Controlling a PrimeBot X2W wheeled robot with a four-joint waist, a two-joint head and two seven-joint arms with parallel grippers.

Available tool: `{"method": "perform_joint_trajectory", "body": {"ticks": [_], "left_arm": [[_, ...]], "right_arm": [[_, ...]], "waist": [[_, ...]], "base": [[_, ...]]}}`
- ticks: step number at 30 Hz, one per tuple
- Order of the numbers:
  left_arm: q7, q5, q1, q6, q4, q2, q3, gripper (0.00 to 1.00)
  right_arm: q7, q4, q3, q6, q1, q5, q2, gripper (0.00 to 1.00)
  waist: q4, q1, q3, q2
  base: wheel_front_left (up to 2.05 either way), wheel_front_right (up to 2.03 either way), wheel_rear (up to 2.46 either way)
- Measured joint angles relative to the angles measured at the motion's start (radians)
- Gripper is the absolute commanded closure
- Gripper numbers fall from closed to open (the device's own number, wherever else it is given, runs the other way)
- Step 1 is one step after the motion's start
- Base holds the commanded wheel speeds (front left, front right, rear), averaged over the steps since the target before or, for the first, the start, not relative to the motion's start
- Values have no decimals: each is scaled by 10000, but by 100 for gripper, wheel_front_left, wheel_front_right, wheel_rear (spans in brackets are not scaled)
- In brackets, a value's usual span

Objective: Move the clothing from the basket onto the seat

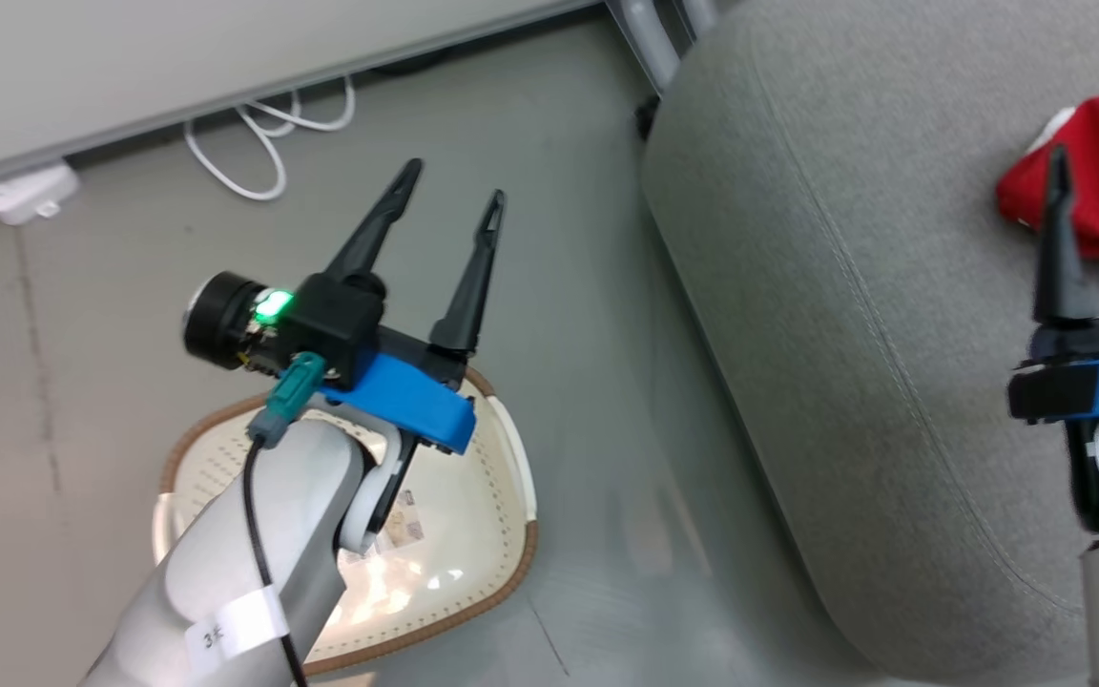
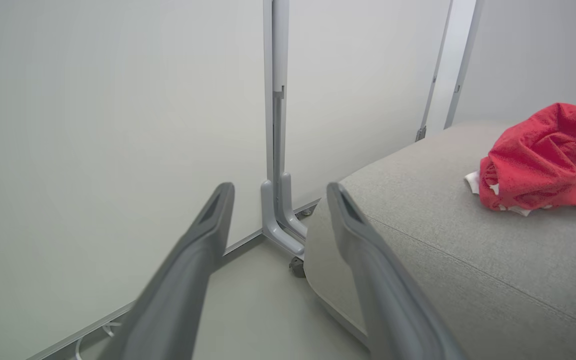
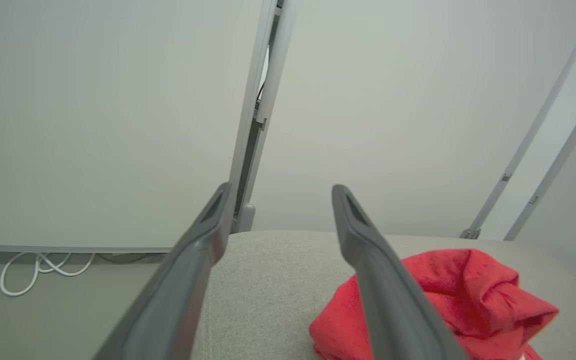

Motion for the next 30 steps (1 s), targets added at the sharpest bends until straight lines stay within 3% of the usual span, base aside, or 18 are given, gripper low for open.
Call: {"method": "perform_joint_trajectory", "body": {"ticks": [13,22,30], "left_arm": [[-2,1237,2650,-307,-752,-623,3457,0],[-2,1941,4172,-986,-863,-1193,5003,0],[-2,2431,5264,-1475,-874,-1662,5820,0]], "right_arm": [[2,0,1891,0,646,274,424,0],[2,242,1808,0,1845,610,686,0],[2,293,1496,0,3000,771,928,0]], "waist": [[1245,-1,-1538,0],[1879,-1,-2585,0],[2391,-1,-3370,0]], "base": [[0,0,0],[0,0,0],[0,0,0]]}}
